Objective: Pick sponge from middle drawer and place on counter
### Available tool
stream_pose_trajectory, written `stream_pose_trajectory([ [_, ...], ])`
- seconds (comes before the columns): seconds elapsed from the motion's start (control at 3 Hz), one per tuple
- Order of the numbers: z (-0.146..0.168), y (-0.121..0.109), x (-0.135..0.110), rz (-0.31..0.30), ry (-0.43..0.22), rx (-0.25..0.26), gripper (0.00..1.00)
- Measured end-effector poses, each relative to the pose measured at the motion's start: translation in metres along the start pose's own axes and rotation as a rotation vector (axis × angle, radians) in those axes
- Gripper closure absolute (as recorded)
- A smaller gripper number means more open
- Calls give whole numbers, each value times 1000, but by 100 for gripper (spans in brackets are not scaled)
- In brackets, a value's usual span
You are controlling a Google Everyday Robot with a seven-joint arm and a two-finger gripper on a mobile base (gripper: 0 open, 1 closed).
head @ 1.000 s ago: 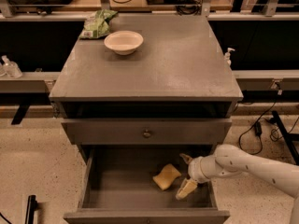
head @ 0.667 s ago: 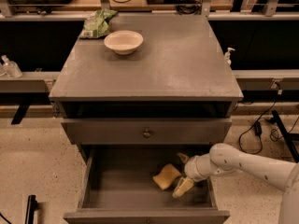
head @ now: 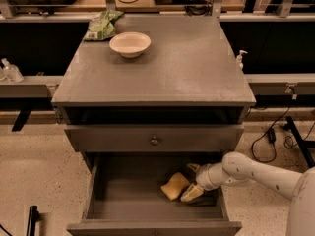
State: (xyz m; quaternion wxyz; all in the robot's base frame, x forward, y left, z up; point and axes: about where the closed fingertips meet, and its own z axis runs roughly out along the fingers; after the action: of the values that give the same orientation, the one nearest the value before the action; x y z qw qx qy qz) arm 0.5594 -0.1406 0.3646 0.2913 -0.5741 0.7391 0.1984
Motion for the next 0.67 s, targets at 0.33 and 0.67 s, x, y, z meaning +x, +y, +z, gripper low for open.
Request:
stream_pose_trajectory([
  [0.33, 5, -3, 3, 13, -10, 2, 41],
  [0.67, 8, -3, 2, 13, -23, -5, 64],
])
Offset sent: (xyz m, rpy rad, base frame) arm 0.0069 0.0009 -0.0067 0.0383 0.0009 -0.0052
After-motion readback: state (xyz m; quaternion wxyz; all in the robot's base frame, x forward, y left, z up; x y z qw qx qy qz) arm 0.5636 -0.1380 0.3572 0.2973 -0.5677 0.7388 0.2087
